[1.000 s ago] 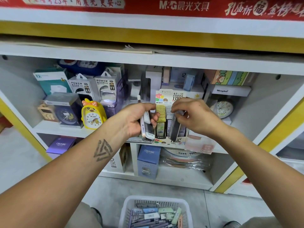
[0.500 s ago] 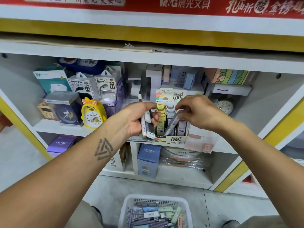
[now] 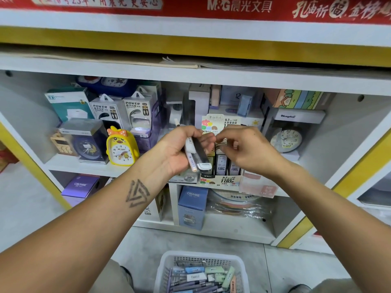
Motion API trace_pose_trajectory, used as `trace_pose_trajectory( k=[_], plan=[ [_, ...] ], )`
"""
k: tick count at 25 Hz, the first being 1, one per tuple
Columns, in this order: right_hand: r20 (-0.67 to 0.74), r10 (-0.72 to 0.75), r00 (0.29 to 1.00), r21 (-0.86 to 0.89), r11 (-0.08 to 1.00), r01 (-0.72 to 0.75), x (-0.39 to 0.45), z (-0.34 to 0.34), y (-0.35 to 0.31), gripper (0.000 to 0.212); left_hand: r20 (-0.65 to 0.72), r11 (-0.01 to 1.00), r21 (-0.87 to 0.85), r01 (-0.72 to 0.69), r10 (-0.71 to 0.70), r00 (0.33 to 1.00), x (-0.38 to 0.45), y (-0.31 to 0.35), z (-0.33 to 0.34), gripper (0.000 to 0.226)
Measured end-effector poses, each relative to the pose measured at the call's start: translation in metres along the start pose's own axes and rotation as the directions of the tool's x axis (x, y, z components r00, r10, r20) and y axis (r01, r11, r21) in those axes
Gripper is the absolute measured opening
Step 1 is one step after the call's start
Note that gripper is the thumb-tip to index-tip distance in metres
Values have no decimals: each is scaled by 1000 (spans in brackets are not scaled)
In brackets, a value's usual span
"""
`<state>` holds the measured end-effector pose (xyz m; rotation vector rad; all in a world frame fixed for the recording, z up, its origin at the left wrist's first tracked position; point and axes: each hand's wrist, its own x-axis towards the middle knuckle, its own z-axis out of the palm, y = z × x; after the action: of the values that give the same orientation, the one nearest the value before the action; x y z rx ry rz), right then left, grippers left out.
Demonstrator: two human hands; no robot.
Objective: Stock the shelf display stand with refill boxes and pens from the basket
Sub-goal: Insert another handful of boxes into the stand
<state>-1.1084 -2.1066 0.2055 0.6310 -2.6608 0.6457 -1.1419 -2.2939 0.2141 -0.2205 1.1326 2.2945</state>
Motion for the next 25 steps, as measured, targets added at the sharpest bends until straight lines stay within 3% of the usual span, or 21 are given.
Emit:
trace_pose_trajectory(
  k=[2,5,9,13,17,19,21,25],
  plan=[
    [27,-55,998,102,993,52,-1,1,-9,39,-49,998,-59,-17,14,999,2,3,0,11],
    [115,-158,981,115,983,144,-4,8,-22,62,-70,995,-98,1,-8,997,2,5,0,18],
    [115,-190,975,111,978,177,-5,6,-23,51,-96,992,-123,-13,1,995,5,6,-4,31],
    [121,-22,992,249,968,-9,-8,-10,-15,36,-155,987,-119,-107,88,984,7,11,-10,20],
    [-148,189,971,375,919,-122,-8,-26,2,24,-143,991,44,-128,133,981,7,8,-13,29],
    [-127,186,974,232,961,-153,-9,-27,10,18,-81,992,6,-123,123,989,5,5,-9,23],
    [-34,94,995,28,995,-93,-14,-19,13,16,-31,993,-56,-100,98,995,2,4,-3,16],
    [52,-56,997,-100,993,61,-15,-2,13,16,32,997,-58,-43,45,998,2,-5,3,21]
  ],
)
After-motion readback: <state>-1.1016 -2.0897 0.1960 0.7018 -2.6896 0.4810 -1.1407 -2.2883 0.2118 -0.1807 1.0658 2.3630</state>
